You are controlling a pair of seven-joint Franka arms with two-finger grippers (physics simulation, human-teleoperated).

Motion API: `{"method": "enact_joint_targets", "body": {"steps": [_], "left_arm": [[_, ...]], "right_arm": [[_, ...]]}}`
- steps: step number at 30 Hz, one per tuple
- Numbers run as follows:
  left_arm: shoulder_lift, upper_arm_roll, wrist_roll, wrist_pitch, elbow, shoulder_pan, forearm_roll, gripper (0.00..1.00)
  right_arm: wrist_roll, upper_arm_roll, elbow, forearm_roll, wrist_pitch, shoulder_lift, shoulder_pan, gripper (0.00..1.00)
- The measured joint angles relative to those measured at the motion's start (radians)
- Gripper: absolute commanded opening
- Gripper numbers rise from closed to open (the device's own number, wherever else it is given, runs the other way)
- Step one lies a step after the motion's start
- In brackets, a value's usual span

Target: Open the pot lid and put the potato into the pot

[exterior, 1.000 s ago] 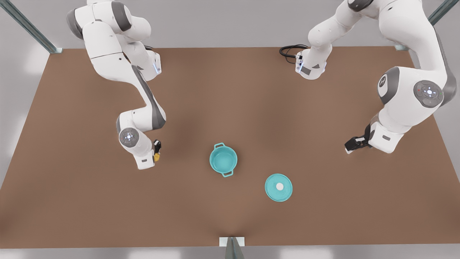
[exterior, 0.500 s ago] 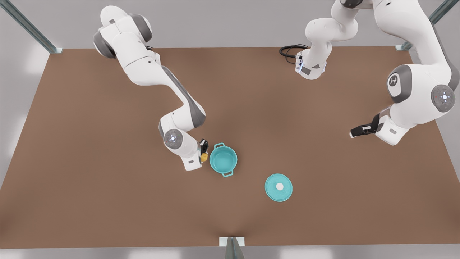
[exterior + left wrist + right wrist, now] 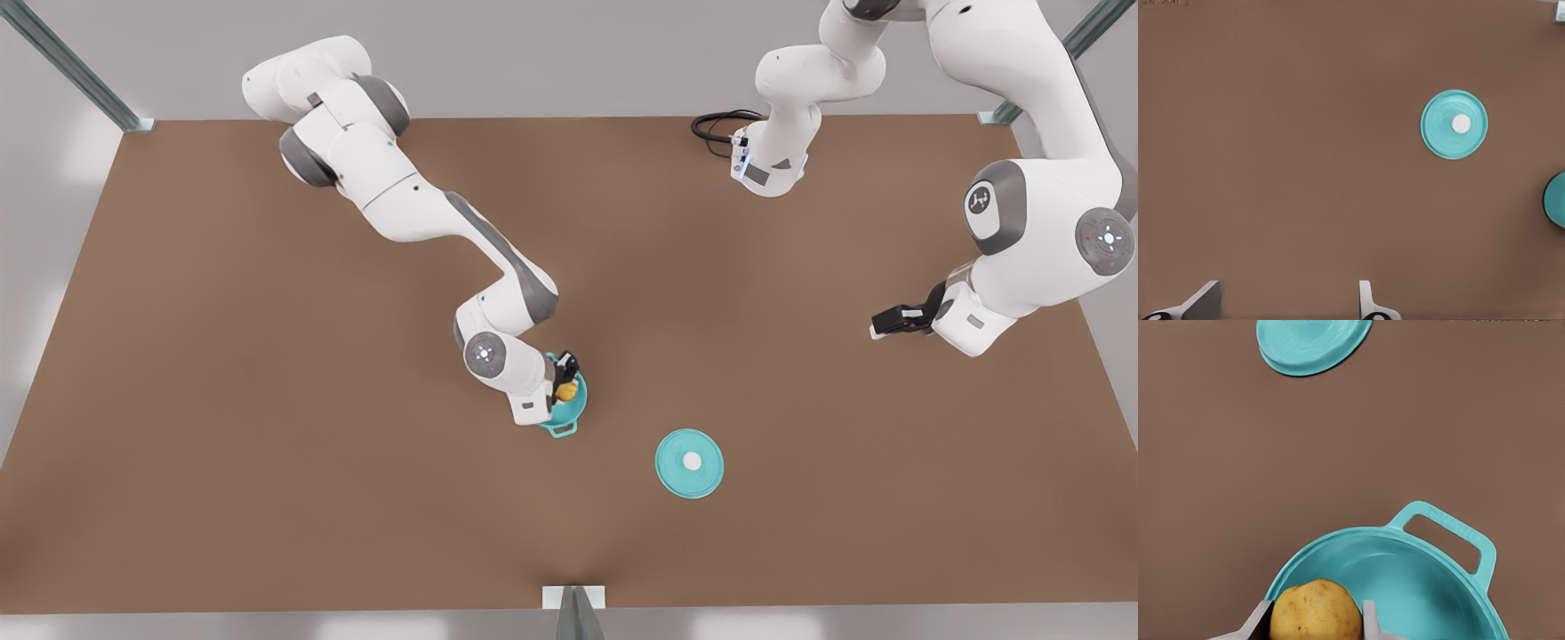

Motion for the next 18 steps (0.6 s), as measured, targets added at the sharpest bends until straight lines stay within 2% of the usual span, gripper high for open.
{"method": "enact_joint_targets", "body": {"steps": [4,6,7,9,11,12,14,15,18], "left_arm": [[0.000,-0.004,0.019,0.004,0.002,0.000,0.004,1.00],[0.000,-0.005,0.026,0.005,0.007,-0.004,0.004,1.00],[0.001,-0.005,0.029,0.005,0.008,-0.005,0.005,1.00],[0.003,-0.005,0.036,0.007,0.009,-0.004,0.007,1.00],[0.004,-0.005,0.042,0.008,0.009,-0.003,0.008,1.00],[0.004,-0.005,0.044,0.008,0.009,-0.003,0.008,1.00],[0.005,-0.005,0.049,0.008,0.009,-0.003,0.008,1.00],[0.004,-0.005,0.052,0.009,0.009,-0.003,0.008,1.00],[0.006,-0.006,0.058,0.009,0.017,-0.005,0.005,1.00]], "right_arm": [[0.032,-0.001,-0.040,0.001,0.023,-0.026,-0.008,0.57],[0.047,-0.001,-0.049,0.000,0.029,-0.033,-0.009,0.95],[0.054,-0.001,-0.050,-0.001,0.031,-0.034,-0.010,1.00],[0.067,-0.001,-0.051,-0.002,0.034,-0.036,-0.010,1.00],[0.081,-0.024,-0.047,-0.007,0.001,-0.106,-0.028,1.00],[0.087,-0.076,-0.042,-0.008,-0.056,-0.183,-0.053,1.00],[0.095,-0.274,-0.036,-0.014,-0.204,-0.323,-0.093,1.00],[0.098,-0.340,-0.034,-0.017,-0.285,-0.356,-0.148,1.00],[0.107,-0.404,-0.041,-0.049,-0.482,-0.384,-0.296,1.00]]}}
